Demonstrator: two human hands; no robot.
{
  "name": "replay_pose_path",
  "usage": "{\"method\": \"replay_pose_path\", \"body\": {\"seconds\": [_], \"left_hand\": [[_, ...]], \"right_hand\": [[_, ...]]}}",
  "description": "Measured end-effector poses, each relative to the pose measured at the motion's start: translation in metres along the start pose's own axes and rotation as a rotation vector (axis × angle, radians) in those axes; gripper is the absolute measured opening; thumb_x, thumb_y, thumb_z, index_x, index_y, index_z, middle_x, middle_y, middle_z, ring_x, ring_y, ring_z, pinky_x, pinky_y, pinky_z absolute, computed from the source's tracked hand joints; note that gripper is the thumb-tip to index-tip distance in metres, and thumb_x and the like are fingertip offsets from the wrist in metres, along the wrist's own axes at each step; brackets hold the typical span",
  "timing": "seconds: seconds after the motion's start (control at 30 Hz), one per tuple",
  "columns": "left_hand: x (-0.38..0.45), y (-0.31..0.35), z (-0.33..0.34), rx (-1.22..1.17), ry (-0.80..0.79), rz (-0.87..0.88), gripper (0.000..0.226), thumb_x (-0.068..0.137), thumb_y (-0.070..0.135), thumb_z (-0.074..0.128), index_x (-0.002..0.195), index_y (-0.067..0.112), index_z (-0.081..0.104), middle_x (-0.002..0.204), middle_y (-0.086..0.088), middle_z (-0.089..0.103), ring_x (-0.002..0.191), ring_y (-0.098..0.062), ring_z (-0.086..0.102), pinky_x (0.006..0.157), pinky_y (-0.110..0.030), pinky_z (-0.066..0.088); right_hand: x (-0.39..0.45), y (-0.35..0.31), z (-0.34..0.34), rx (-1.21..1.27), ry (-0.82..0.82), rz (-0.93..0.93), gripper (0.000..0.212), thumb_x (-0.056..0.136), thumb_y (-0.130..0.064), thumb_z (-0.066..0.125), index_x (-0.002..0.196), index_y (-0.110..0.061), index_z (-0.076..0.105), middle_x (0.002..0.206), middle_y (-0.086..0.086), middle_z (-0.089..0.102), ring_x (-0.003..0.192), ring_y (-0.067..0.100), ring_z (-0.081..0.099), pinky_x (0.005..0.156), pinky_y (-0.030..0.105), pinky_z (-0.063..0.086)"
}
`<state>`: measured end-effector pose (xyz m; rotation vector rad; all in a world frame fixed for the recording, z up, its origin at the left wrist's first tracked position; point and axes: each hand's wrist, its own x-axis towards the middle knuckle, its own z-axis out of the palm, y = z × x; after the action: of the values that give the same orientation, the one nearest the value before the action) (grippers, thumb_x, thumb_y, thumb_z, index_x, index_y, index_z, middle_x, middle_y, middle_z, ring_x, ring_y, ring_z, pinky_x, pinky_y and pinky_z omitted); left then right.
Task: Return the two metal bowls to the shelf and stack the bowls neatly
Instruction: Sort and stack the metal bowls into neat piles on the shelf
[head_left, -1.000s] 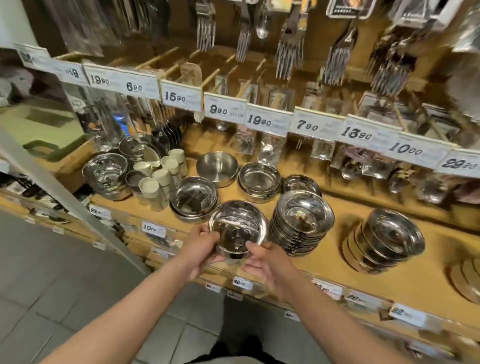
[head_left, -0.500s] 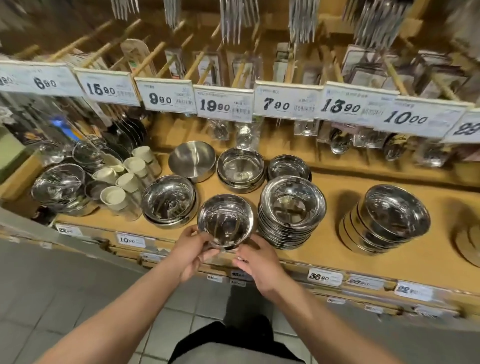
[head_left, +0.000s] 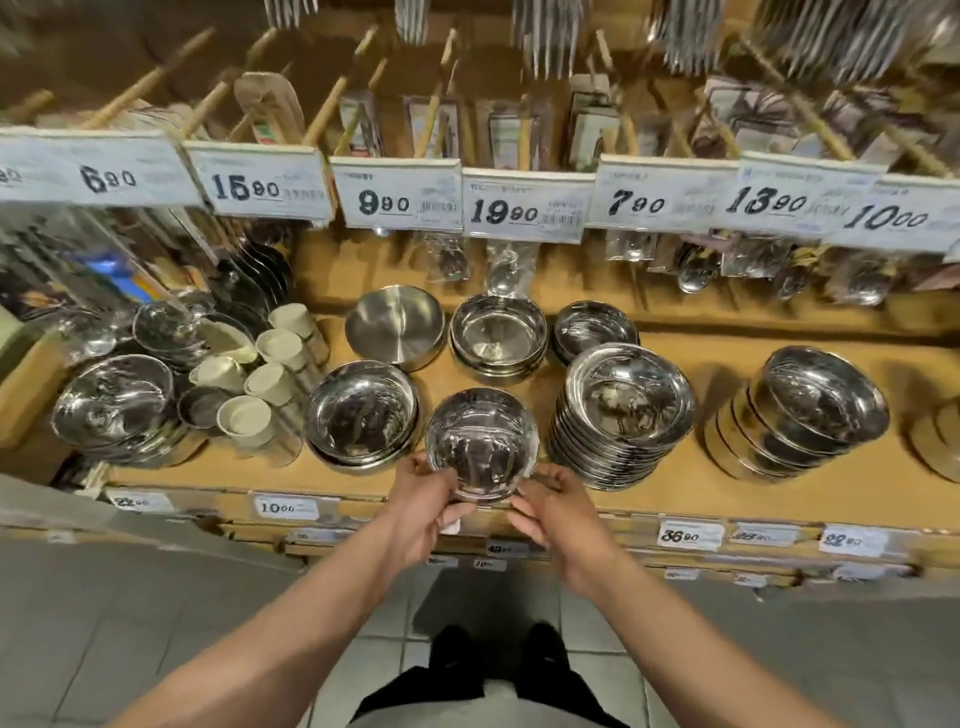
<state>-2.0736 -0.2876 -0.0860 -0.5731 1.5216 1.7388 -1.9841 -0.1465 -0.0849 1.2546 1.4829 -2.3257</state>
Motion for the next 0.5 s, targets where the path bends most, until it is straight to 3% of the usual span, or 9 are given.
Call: {"method": "replay_pose_path", "body": {"seconds": [0.17,0.27,0.37,0.43,0.5], "left_hand": [[0.0028,0.0033,0.0001,0.016,-0.008,-0.016,0.032,0.095,-0.008,0.056,0.114,0.014,0.042,0.104,-0.022,0.068,0.066,-0.022,0.076,0.052,-0.028,0.06],[0.0024,0.0027,0.0051,0.041,-0.024,-0.016,0.023,0.095,-0.005,0.059,0.108,0.009,0.046,0.101,-0.019,0.068,0.072,-0.022,0.075,0.055,-0.028,0.06],[0.0001,0.004,0.0065,0.048,-0.054,-0.007,0.023,0.095,-0.002,0.062,0.112,0.007,0.05,0.111,-0.016,0.068,0.092,-0.023,0.071,0.061,-0.03,0.062],[0.0007,0.0063,0.0041,0.101,-0.088,0.002,0.025,0.097,0.002,0.062,0.118,0.009,0.05,0.118,-0.011,0.066,0.104,-0.023,0.068,0.075,-0.037,0.064],[-0.0008,0.0098,0.0025,0.142,-0.112,-0.001,0.022,0.098,0.006,0.061,0.116,0.012,0.051,0.113,-0.004,0.065,0.103,-0.017,0.065,0.093,-0.042,0.059]], "right_hand": [[-0.0034,0.001,0.0008,0.008,-0.006,-0.036,0.012,0.099,-0.006,0.062,0.11,-0.007,0.06,0.092,0.006,0.067,0.082,0.014,0.063,0.065,0.02,0.059],[-0.0057,-0.0004,0.0014,0.029,0.011,-0.046,0.01,0.099,-0.003,0.059,0.109,-0.004,0.059,0.095,0.014,0.062,0.083,0.024,0.052,0.067,0.025,0.049],[-0.0062,-0.0019,0.004,0.033,0.008,-0.054,0.013,0.098,-0.002,0.059,0.11,-0.007,0.062,0.101,0.012,0.071,0.091,0.027,0.058,0.071,0.024,0.053],[-0.0056,-0.0019,0.0051,0.05,0.007,-0.061,0.019,0.098,-0.002,0.06,0.115,-0.009,0.064,0.104,0.01,0.074,0.096,0.025,0.063,0.08,0.026,0.055],[-0.0041,-0.0017,0.0054,0.077,-0.009,-0.075,0.023,0.097,0.0,0.06,0.116,-0.011,0.065,0.108,0.012,0.075,0.099,0.026,0.064,0.089,0.03,0.054]]}}
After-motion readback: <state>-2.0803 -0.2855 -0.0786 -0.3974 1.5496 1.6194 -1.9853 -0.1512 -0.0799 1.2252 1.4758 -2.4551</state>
